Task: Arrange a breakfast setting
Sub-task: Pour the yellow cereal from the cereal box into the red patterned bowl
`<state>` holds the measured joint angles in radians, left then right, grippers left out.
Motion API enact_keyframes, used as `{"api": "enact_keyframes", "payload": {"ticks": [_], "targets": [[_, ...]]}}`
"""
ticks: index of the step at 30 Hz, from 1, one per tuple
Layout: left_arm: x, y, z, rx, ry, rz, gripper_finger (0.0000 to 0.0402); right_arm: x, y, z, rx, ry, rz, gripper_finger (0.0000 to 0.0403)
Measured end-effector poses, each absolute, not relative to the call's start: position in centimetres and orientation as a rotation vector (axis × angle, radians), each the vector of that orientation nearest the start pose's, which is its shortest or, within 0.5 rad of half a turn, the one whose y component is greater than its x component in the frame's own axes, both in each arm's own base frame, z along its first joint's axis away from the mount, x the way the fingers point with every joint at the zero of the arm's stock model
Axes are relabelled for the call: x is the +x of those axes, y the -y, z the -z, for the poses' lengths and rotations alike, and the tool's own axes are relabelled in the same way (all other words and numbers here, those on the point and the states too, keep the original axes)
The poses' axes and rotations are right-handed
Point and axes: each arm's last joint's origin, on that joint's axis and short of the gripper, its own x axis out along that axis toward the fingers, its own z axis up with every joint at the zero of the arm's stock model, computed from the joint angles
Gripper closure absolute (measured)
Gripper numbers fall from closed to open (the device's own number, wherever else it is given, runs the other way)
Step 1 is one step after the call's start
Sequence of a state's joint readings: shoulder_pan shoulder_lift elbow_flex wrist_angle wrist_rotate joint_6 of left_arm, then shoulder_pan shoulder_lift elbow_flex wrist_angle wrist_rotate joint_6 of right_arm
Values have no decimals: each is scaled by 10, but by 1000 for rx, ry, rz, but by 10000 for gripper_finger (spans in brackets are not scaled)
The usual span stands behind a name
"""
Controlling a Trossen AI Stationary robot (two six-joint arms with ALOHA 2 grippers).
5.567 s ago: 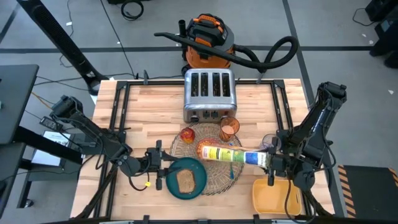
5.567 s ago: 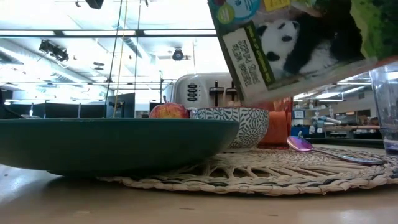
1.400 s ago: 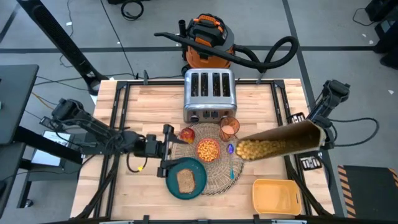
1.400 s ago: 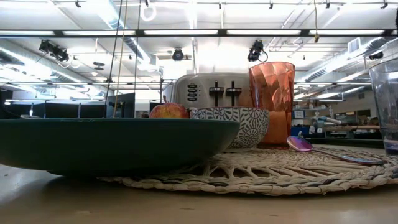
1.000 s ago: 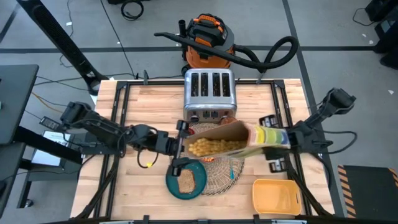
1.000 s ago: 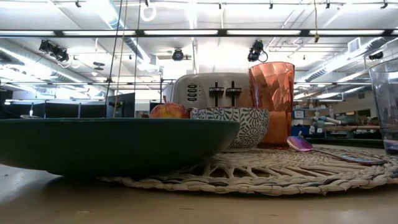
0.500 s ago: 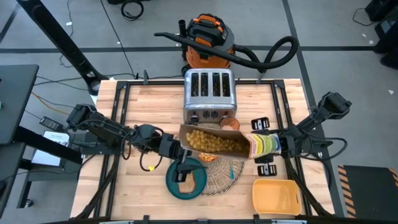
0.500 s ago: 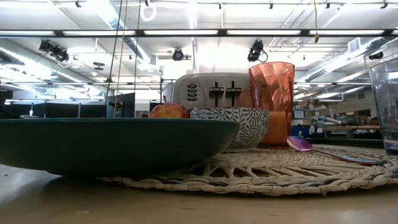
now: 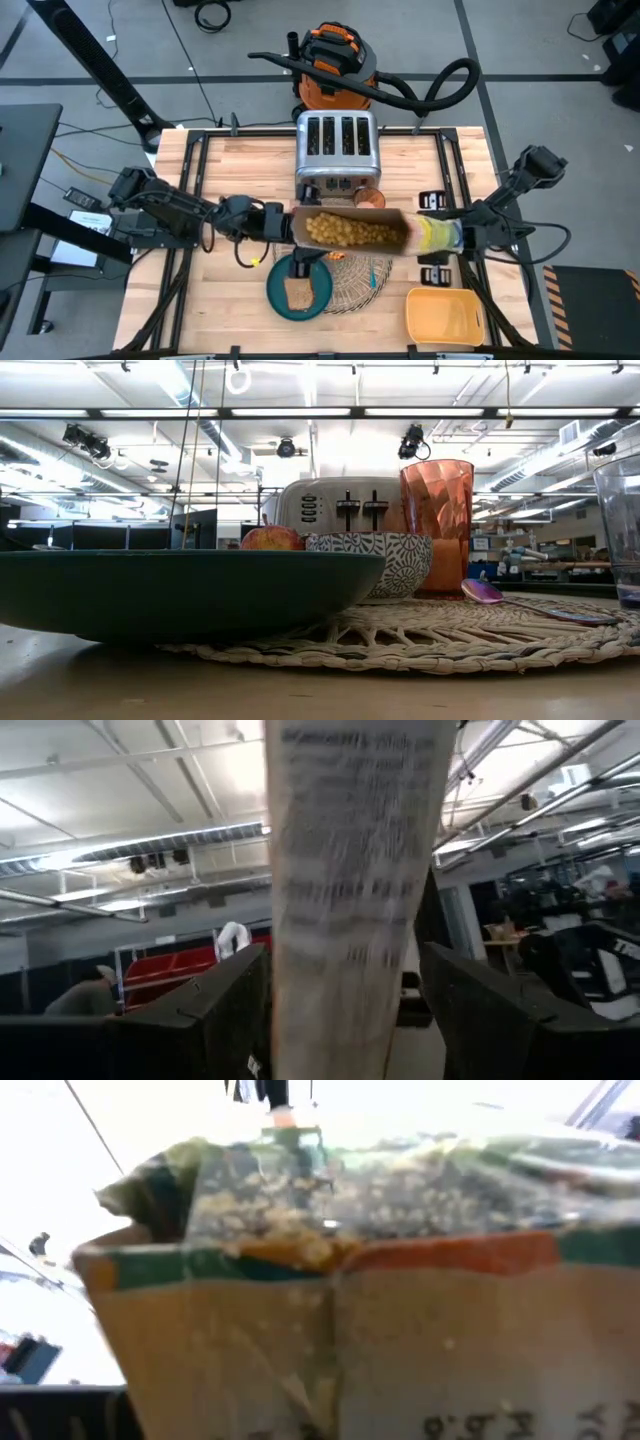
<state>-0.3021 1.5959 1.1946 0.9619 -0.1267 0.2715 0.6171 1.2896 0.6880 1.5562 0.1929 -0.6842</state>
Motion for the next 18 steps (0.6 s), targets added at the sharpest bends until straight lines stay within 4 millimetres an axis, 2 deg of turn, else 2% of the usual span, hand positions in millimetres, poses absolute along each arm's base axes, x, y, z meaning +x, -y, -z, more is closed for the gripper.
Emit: {"api": "enact_keyframes", "payload": {"ticks": [4,9,18], "targets": [[344,100,-378,139,592,150,131,209,-128,-340,-255,924,-34,239],[345,94,-379,122,590,75,131,219,-124,-333,-253,902,-35,239],[347,80,-380,120,603,-26,131,216,-130,-333,-269,893,-35,239]]}}
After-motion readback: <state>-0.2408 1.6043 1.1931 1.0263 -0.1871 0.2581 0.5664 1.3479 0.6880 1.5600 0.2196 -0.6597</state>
